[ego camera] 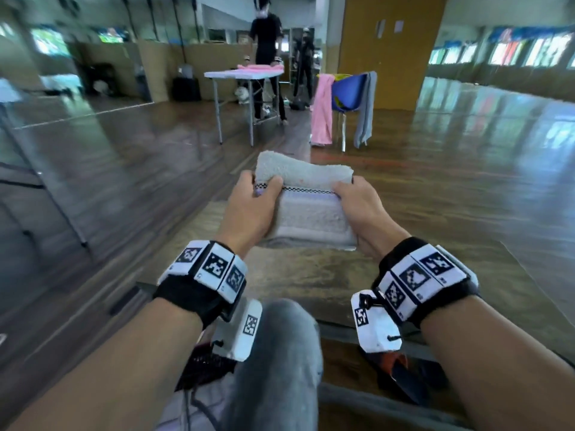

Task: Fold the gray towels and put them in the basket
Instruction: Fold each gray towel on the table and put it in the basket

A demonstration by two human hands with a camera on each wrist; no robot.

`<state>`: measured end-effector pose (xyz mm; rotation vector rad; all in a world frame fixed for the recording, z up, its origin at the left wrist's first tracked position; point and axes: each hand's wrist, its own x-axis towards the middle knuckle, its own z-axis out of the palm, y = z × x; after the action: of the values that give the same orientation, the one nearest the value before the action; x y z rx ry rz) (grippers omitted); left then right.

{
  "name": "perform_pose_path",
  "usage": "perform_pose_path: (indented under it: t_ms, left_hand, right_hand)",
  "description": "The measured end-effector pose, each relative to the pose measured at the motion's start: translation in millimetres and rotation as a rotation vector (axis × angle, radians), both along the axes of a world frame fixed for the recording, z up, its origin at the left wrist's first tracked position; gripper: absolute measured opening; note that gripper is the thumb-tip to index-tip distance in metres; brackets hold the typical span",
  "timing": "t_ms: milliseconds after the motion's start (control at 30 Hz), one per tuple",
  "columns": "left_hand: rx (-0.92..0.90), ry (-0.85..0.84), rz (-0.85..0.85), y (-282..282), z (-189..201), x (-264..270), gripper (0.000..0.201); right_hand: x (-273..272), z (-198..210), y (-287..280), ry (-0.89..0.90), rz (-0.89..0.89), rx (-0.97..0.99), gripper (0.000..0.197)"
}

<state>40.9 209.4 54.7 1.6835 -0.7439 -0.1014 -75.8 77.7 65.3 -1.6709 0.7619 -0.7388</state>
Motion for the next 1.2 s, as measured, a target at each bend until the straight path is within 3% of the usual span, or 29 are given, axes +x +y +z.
perform_pose_path:
  t_ms: [133, 300, 400, 533, 600, 833, 1000, 1133, 1200]
  left_hand:
    - [-0.030, -0.060, 0.148, 45, -5, 22, 0.030]
    - [-0.009, 0.005, 0.281, 108, -25, 50, 0.034]
    - [0.042, 0.129, 0.302, 146, -55, 67, 0.033]
    - [0.088, 0.355, 0.324, 189, -110, 88, 0.022]
    - [0.144, 0.414, 0.345, 207, -142, 97, 0.024]
    - [0.462, 0.543, 0.376, 244, -274, 117, 0.018]
    - [0.624, 0.701, 0.206, 238, -368, 105, 0.040]
    - [0.749, 0.813, 0.150, 221, -423, 93, 0.025]
    - [0.774, 0.842, 0.128, 213, -442, 93, 0.022]
  right_hand:
    - [30, 7, 43, 0.099, 0.113, -0.247, 0.028]
    - [70, 0, 96, 0.170, 0.248, -0.314, 0.031]
    - [98, -22, 119, 0.216, 0.343, -0.239, 0.039]
    - [131, -75, 146, 0.333, 0.515, -0.109, 0.065]
    - [146, -112, 159, 0.393, 0.558, -0.056, 0.068]
    - [171, -251, 182, 0.590, 0.697, 0.067, 0.042]
    - [149, -335, 181, 0.892, 0.732, 0.131, 0.019]
    - [141, -378, 170, 1.031, 0.709, 0.203, 0.020]
    - [144, -391, 166, 1.079, 0.695, 0.226, 0.032]
